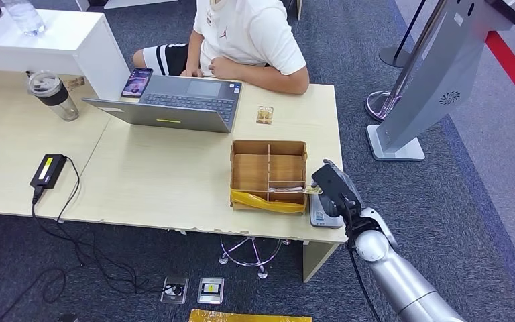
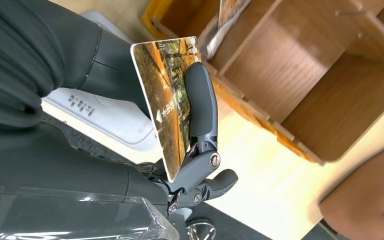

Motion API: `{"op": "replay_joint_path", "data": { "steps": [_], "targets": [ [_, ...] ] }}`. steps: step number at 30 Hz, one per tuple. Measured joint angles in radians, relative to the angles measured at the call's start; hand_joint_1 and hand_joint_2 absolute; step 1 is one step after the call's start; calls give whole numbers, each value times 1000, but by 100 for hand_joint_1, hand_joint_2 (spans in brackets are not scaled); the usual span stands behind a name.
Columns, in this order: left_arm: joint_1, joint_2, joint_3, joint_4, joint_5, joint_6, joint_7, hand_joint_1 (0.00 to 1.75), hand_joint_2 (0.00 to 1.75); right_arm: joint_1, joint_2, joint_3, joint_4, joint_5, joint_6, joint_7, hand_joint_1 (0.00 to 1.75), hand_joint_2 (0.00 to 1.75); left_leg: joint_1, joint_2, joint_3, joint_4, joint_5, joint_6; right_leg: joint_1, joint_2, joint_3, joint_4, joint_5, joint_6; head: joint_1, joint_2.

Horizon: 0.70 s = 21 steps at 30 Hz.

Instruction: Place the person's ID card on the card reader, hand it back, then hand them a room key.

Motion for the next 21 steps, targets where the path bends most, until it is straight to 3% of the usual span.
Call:
{"op": "replay_joint_path", "data": {
  "steps": [14, 21],
  "targets": [
    [1, -3, 0, 0, 30, 10, 14, 0, 175, -15, -8, -109, 71, -141, -50, -38, 175, 175, 0, 0, 1, 0, 0, 0, 0, 0, 0, 0, 1, 0, 0, 0],
    [1, -5, 0, 0, 30, -8, 17, 0, 175, -11, -40, -146, 91, -164, 12, -17, 175, 175, 0, 0, 1, 0, 0, 0, 0, 0, 0, 0, 1, 0, 0, 0]
  ]
}}
